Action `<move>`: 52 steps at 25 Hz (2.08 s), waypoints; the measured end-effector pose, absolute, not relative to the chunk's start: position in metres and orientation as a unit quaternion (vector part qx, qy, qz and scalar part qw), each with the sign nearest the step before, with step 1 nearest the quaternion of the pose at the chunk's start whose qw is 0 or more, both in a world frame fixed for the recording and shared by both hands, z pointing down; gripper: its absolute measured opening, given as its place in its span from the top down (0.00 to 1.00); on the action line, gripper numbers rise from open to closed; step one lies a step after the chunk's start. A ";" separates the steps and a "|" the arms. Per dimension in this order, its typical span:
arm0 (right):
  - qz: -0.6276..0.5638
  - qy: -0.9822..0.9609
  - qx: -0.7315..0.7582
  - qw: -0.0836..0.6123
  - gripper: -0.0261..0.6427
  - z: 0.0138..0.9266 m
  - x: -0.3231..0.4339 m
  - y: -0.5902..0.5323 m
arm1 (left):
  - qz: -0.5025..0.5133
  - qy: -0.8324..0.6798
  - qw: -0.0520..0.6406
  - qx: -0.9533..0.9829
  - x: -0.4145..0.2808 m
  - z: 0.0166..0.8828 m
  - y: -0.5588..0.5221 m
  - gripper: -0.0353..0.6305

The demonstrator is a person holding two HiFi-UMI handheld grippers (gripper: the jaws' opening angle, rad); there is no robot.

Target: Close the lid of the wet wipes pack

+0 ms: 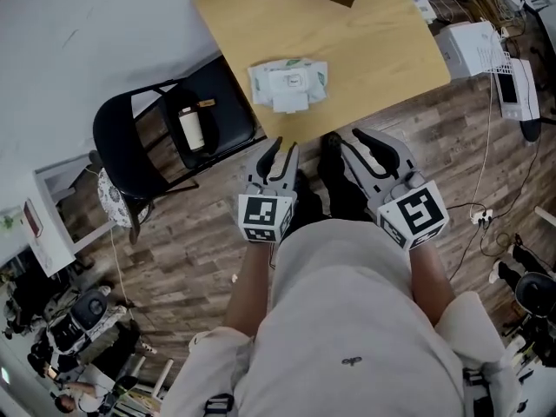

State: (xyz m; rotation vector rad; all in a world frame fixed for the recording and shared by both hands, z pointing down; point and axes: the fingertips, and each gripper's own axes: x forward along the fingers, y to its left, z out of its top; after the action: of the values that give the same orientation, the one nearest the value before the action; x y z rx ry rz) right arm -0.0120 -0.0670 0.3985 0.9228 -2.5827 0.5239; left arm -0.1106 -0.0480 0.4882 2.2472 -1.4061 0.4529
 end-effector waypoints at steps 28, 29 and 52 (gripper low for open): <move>0.233 -0.925 0.235 0.184 0.82 0.450 0.011 -0.125 | 0.259 -0.570 0.286 0.725 -0.107 0.613 -0.099 0.79; 0.234 -0.925 0.236 0.186 0.82 0.452 0.011 -0.124 | 0.257 -0.570 0.284 0.727 -0.107 0.614 -0.102 0.79; 0.240 -0.906 0.299 0.179 0.83 0.437 0.006 -0.153 | 0.245 -0.531 0.250 0.771 -0.115 0.588 -0.156 0.79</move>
State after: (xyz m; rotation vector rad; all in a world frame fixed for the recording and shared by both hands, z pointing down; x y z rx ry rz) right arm 0.0060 -0.1534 0.4373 0.8444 -2.5631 0.6778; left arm -0.1147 -0.1560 0.5880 2.0997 -1.4467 0.6656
